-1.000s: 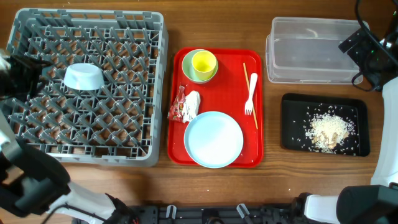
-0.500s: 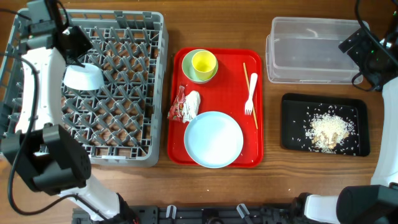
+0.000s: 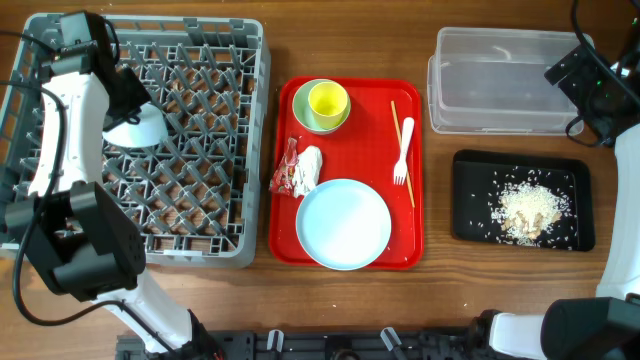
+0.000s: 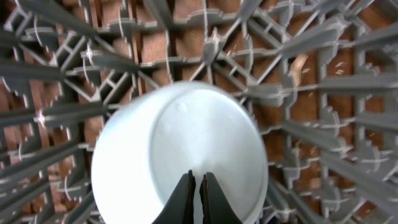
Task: Sort waste into correct bins and load items into the dishwasher rack
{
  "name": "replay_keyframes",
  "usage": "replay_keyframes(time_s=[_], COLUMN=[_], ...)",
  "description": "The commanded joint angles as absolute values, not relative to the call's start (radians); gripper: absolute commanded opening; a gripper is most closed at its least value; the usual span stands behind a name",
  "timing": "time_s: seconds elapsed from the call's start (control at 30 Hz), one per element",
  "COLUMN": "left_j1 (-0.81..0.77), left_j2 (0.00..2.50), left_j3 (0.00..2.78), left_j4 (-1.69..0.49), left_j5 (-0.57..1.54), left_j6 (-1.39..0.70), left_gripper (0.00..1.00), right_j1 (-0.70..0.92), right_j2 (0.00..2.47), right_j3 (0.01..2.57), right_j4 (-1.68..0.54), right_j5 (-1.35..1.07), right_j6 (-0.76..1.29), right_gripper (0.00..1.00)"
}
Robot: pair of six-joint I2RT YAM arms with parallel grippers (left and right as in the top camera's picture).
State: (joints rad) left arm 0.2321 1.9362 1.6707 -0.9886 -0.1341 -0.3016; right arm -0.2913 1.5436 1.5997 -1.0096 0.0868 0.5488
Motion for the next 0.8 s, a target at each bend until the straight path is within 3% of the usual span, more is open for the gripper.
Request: replay_keyframes(time_s=[0.0,0.27,0.4,0.5,0.6,0.63,0.67,0.73,0.77], left_j1=[0.241,0.302,0.336,0.334,0.309,0.294,0.266,0.197,0.156], left_j2=[1.966,1.917,1.821,1.72,1.616,1.593,1.57,1.547,1.545], left_j3=[1.668,1.668,1.668,1.668,1.668,1.668,1.668,1.668,1.668], left_j4=[-1.028,-1.152,-1.191,-1.195,-1.19,-1.189,-1.19,-1.2,-1.209], left_j5=[-0.147,-0.154,-0.062,0.07,0.355,0.441,0.534,0.62,0.625], left_j6=[-0.303,-0.41,-0.416,-0.416,-0.416,-0.414,-0.398,-0.364,-0.35], left_gripper=[0.04,0.04,0.04,0.04,0.04,0.18,0.45,0.9,0.98], right_j1=[-0.289,-0.289,-0.289,-0.289,-0.289,-0.289,-0.289,-0.289,-0.289], right_j2=[1.552,1.552,1.552,1.552,1.552,1.552,1.552,1.552,1.552], right_j3=[1.609,1.609,1.609,1.609,1.609,1.609,1.609,1.609,1.609], right_j4=[-1.009,-1.009,-1.009,-1.009,-1.009,-1.009,-1.009,-1.009,-1.009], right_j5=[0.088,0.088,0.088,0.088,0.088,0.088,0.088,0.088,0.088], right_j6=[0.552,0.552,0.552,0.553,0.552,0.553,0.552,0.553,0.552], right_gripper=[1.0,1.0,1.0,1.0,1.0,1.0,1.0,1.0,1.0])
